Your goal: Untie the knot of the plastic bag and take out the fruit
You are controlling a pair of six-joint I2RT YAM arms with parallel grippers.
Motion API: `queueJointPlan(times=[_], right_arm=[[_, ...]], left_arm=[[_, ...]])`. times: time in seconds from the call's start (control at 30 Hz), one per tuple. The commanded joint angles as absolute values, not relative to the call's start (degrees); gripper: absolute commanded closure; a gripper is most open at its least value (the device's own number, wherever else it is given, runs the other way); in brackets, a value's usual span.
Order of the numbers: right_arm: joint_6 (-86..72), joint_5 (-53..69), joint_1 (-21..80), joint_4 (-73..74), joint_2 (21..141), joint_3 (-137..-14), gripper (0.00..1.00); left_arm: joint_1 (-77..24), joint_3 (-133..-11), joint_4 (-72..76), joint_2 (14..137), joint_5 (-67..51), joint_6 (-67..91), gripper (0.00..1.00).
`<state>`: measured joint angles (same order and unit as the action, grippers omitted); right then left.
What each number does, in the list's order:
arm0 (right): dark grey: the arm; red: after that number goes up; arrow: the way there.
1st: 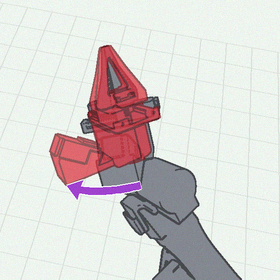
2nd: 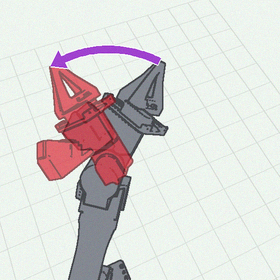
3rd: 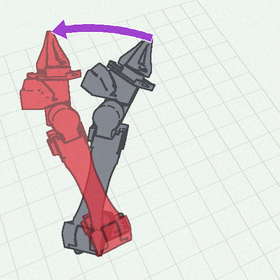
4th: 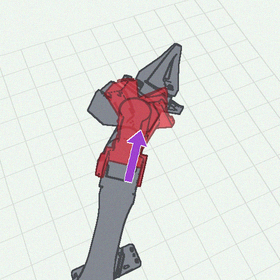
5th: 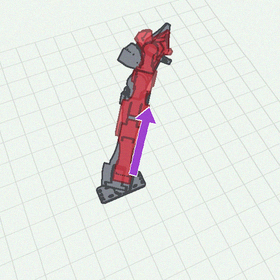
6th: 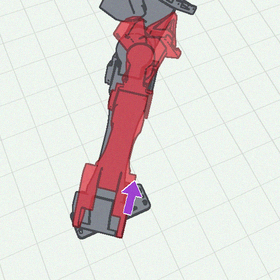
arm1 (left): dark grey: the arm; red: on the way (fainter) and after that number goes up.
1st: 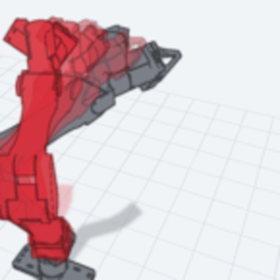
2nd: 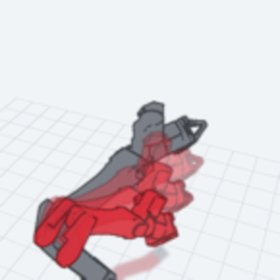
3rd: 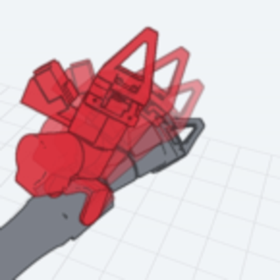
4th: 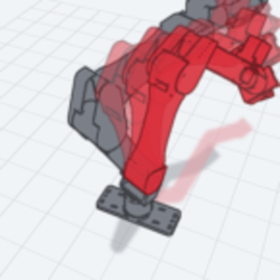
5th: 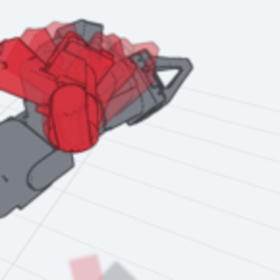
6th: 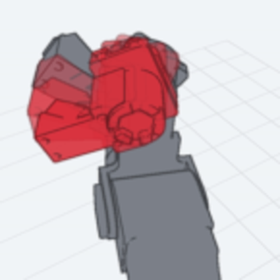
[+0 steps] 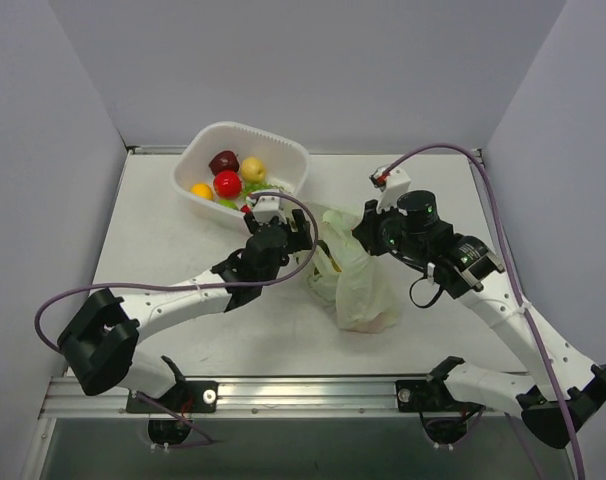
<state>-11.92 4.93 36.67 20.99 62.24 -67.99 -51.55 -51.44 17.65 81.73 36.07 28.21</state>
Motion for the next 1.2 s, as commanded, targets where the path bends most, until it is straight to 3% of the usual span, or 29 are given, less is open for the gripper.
queueJointPlan(times=[0.0, 0.03, 0.1, 0.13, 0.23, 0.27, 0.37, 0.47, 0.53, 0.57, 0.63, 0.67, 0.77, 1.17], right_arm=[[-10.9, 1.68, 34.9, 18.46, 59.77, -67.24, 1.0], [-10.99, 0.8, 33.41, 18.46, 59.68, -66.37, 1.0], [-12.65, -1.48, 31.3, 18.46, 59.76, -65.4, 1.0], [-13.53, -1.76, 28.5, 18.02, 60.11, -64.43, 1.0], [-20.46, -0.97, 23.05, 17.58, 61.95, -62.76, 1.0], [-22.57, 1.12, 19.46, 17.32, 62.66, -62.32, 1.0], [-30.66, 4.03, 13.3, 14.78, 65.38, -60.3, 0.99], [-32.7, 5.98, 12.22, 11.87, 68.63, -61.34, 0.95], [-31.47, 7.9, 12.3, 11.86, 71.17, -63.27, 0.85], [-30.77, 9.22, 12.22, 12.04, 71.89, -64.59, 0.69], [-28.14, 11.59, 12.92, 14.32, 72.94, -68.89, 0.49], [-26.99, 11.69, 13.53, 15.37, 72.86, -70.39, 0.34], [-20.06, 9.06, 17.83, 21.43, 71.99, -76.45, 0.23], [-7.48, -2.9, 37.94, 34.8, 70.4, -88.5, 0.28]], left_arm=[[-48.44, -48.35, 19.95, 81.13, 36.66, 30.84, 0.15], [-47.64, -47.21, 19.86, 80.17, 36.13, 31.11, 0.3], [-45.27, -44.22, 19.25, 78.84, 34.73, 31.46, 0.42], [-44.22, -43.25, 18.81, 77.18, 34.19, 31.38, 0.53], [-40.97, -40.96, 15.13, 73.93, 32.26, 31.2, 0.71], [-39.65, -40.61, 12.33, 73.05, 31.99, 31.11, 0.83], [-38.24, -39.55, 8.19, 68.92, 29.54, 29.02, 1.0], [-37.36, -40.51, 3.45, 64.35, 26.12, 25.77, 1.0], [-37.18, -42.61, 1.85, 62.5, 23.31, 24.27, 1.0], [-37.26, -43.58, 0.89, 62.23, 19.2, 23.21, 1.0], [-37.26, -46.65, 0.09, 62.49, 15.75, 22.59, 1.0], [-37.27, -47.71, 0.09, 62.84, 12.77, 21.89, 1.0], [-37.27, -51.75, -3.33, 64.86, 10.03, 20.4, 1.0], [-37.35, -51.06, -4.65, 66.09, 6.24, 26.1, 1.0]])
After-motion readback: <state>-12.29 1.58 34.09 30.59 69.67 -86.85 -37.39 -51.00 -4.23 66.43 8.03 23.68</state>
